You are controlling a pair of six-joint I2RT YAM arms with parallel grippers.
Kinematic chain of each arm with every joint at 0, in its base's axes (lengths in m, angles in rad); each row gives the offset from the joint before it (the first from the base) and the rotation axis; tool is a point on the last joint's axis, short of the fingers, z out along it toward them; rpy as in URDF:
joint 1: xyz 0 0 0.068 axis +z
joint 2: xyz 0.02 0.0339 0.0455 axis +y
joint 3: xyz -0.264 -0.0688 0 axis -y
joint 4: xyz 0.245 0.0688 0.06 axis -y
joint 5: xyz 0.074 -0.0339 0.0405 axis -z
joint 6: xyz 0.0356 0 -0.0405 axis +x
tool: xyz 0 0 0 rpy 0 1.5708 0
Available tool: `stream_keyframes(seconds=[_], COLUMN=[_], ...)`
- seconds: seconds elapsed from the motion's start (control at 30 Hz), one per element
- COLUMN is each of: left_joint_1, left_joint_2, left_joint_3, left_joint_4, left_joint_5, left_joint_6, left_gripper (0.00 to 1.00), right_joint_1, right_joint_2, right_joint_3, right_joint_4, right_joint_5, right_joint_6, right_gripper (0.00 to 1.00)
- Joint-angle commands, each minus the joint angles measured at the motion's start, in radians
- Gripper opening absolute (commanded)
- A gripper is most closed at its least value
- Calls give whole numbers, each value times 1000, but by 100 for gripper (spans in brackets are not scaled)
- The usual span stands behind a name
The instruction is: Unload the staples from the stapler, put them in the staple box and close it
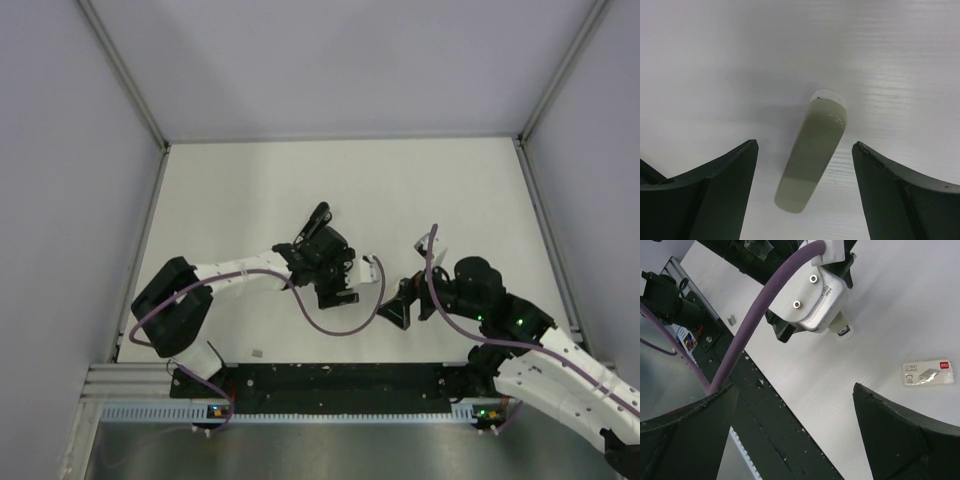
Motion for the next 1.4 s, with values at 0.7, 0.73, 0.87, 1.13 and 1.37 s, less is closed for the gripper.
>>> stream_keyframes(seconds=[0.7,0.73,0.87,1.13,1.37], left_joint_1=[2,2,2,10,13], left_joint_2=[24,24,40,11,-188], left_joint_3=[49,49,70,86,-5], left_joint_4=[-26,-29,-41,-27,112], left_joint_5=[77,80,94,112,149], left_joint_6=[-37,-40,-63,-158,-301], left_gripper=[51,50,17,0,0], right_joint_1=[-5,-5,-5,-5,-5], right_joint_2=[-13,-18,-21,-18,25], right_joint_3=[-8,-8,-11,-1,24], right_joint_4=[45,45,42,42,23], right_joint_5=[-48,-48,-45,-19,72], right_joint_6=[34,34,43,57,105], right_gripper=[98,98,98,98,98])
